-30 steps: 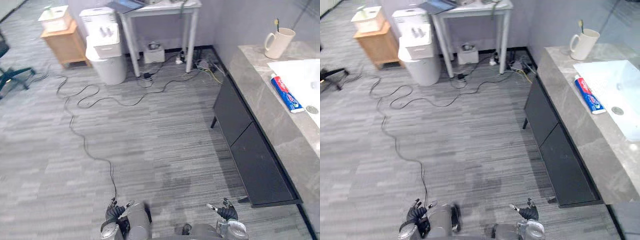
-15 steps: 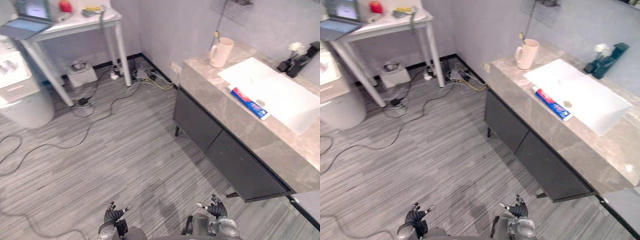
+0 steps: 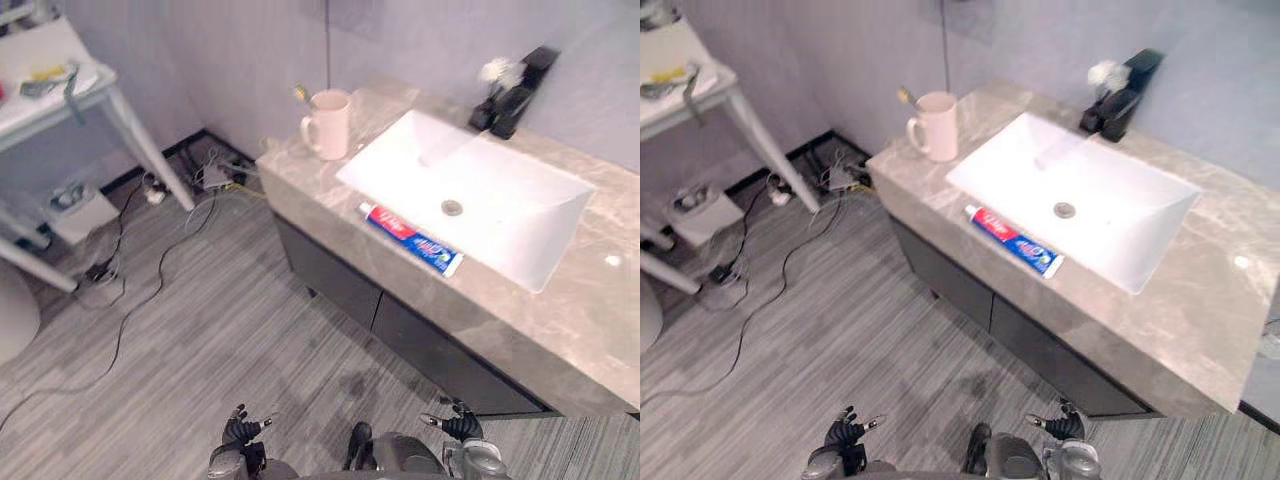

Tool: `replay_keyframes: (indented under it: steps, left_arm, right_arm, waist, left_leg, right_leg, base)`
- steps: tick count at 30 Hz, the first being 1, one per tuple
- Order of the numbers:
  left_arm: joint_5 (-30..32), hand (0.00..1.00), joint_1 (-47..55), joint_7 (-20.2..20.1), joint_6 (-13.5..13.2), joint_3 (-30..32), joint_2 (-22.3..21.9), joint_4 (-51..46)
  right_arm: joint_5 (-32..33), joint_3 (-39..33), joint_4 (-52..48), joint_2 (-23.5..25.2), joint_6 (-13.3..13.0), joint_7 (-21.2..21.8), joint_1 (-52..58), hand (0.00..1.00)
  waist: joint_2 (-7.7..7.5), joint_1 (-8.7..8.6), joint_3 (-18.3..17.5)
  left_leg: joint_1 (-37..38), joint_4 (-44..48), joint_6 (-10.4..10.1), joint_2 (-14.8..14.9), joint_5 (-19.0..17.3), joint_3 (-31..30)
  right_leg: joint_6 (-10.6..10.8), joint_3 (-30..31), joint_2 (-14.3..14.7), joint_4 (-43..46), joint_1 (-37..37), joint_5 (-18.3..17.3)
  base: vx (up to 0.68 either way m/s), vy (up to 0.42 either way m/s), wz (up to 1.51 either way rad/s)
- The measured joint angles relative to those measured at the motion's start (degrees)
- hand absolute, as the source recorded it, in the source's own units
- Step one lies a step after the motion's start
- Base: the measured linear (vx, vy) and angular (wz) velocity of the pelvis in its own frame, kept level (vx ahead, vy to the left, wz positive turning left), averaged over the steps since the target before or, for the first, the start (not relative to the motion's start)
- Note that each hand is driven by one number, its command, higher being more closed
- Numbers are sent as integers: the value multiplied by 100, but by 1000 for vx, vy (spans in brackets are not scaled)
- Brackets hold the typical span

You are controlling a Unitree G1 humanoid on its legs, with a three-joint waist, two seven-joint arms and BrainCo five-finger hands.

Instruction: Organize washtable

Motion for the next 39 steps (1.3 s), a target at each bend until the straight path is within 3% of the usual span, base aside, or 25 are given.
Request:
replay_keyframes:
  steps: [3,6,7,8,9,12,15,16,17,19,21,22,23,24,26,28,31,34,36,37,39]
  left_arm:
    - [-7,0,23,6,-67,229,-132,-158]
    - [-10,0,47,9,-125,278,-162,-179]
    - [-10,0,74,11,-126,325,-204,-175]
    - [-14,0,78,11,-115,385,-260,-162]
    - [0,0,84,12,-113,459,-193,-162]
    - [4,0,80,11,-106,463,-94,-150]
    - [3,0,67,16,-86,416,-116,-31]
    - [1,0,66,22,-84,370,-109,-8]
    - [1,0,68,28,-81,302,-100,13]
    - [-1,0,84,29,-84,199,-92,15]
    - [-4,0,60,25,-88,172,-92,15]
    - [-4,0,72,23,-92,170,-76,17]
    - [-5,0,91,23,-91,173,-39,79]
    - [-6,0,85,24,-84,175,-43,124]
    - [0,0,96,24,-82,181,-194,144]
    - [3,0,105,24,-83,193,-263,153]
    - [11,0,123,6,-86,210,-273,141]
    - [23,0,106,-1,-91,281,-201,42]
    - [21,0,80,0,-91,364,-134,-71]
    - [12,0,89,-1,-90,403,-150,-130]
    - [5,0,109,7,-90,423,-200,-134]
  right_arm:
    - [86,-30,-4,69,6,-69,79,0]
    - [84,87,-78,133,0,-86,105,0]
    - [83,147,-80,148,0,-89,158,0]
    - [80,168,-77,151,0,-88,181,0]
    - [75,207,-142,317,0,-80,301,0]
    - [70,235,-184,521,9,-75,435,0]
    - [-74,301,-323,477,3,-60,382,0]
    - [-132,312,-347,467,-2,-59,309,0]
    - [-142,339,-361,468,-6,-58,278,0]
    - [-147,422,-358,469,-9,-55,228,0]
    - [-149,426,-345,472,-19,-54,219,0]
    - [-149,425,-303,473,-32,-59,218,0]
    - [-149,418,-208,461,-25,-58,220,0]
    - [-149,402,-195,423,-14,-57,219,0]
    - [-152,307,-165,293,3,-66,231,0]
    - [-127,224,-148,245,21,-75,306,0]
    - [-134,150,-88,293,23,-81,335,0]
    - [-118,148,-62,364,20,-91,313,0]
    - [-96,155,-65,433,14,-94,315,0]
    - [-78,174,-72,461,12,-97,312,0]
    - [-18,178,-75,414,10,-105,287,0]
  waist:
    - [14,155,-3]
    - [28,166,-15]
    - [69,194,-73]
    - [96,212,-145]
    - [-135,234,-300]
    - [-349,290,-441]
    - [-262,316,-410]
    - [-187,308,-369]
    - [-149,300,-351]
    - [-156,276,-359]
    - [-158,268,-362]
    - [-190,284,-380]
    - [-288,287,-465]
    - [-251,286,-480]
    - [4,258,-465]
    - [74,250,-482]
    - [48,267,-502]
    - [-113,282,-429]
    - [-242,307,-325]
    - [-224,328,-297]
    - [-151,432,-309]
  left_leg:
    - [-526,-1013,-32,-389,20,-737]
    - [-672,-1857,-72,-588,105,-1268]
    - [-625,-1998,57,-599,495,-1317]
    - [-582,-1972,135,-631,691,-1272]
    - [-502,-1916,263,-740,482,-900]
    - [-405,-1826,428,-897,225,-546]
    - [131,-2099,543,-986,66,-87]
    - [352,-2196,570,-975,8,46]
    - [572,-2318,591,-975,-26,224]
    - [916,-2544,590,-957,-26,387]
    - [992,-2652,548,-929,-11,457]
    - [1006,-2699,455,-958,4,486]
    - [1037,-2753,373,-1056,30,470]
    - [1028,-2781,340,-1037,52,464]
    - [1013,-2918,216,-957,133,473]
    - [1114,-3006,137,-910,195,427]
    - [1259,-3117,40,-789,257,417]
    - [960,-2354,30,-613,261,354]
    - [516,-1198,36,-348,254,196]
    - [237,-514,57,-176,239,91]
    - [217,-301,232,-85,37,-127]
  right_leg:
    - [198,612,-26,-59,219,-87]
    - [431,1142,-31,45,313,-237]
    - [594,1404,-18,195,288,-383]
    - [664,1536,-46,260,275,-438]
    - [781,1693,-282,260,260,-495]
    - [978,1785,-550,256,261,-473]
    - [1089,1778,-684,1266,-85,-408]
    - [1227,1637,-729,1986,-423,-320]
    - [1207,1400,-846,2604,-684,-357]
    - [1119,690,-1134,2958,-883,-478]
    - [1108,240,-1266,2704,-943,-519]
    - [955,-28,-1326,2159,-937,-293]
    - [943,-117,-1312,1708,-856,-236]
    - [954,-118,-1278,1502,-746,-261]
    - [991,-209,-1080,960,-554,-218]
    - [944,-258,-964,767,-384,-181]
    - [916,-272,-767,495,-132,-138]
    - [879,-261,-728,243,4,-25]
    - [841,-240,-702,54,187,49]
    - [831,-169,-650,11,285,49]
    - [780,67,-582,-11,330,18]
  base:
    - [209,161,-100]
    - [258,282,-110]
    - [182,196,-102]
    - [325,364,-117]
    - [262,297,-79]
    - [338,344,-63]
    - [177,213,-66]
    - [93,148,-65]
    - [98,148,-71]
    - [86,75,-45]
    - [40,-7,-18]
    - [140,-111,-17]
    - [179,-134,-20]
    - [186,-157,-21]
    - [96,-101,-9]
    - [86,-73,2]
    - [39,-89,-3]
    - [-4,-84,-1]
    - [-45,-90,-11]
    - [-31,1,-41]
    - [3,70,-59]
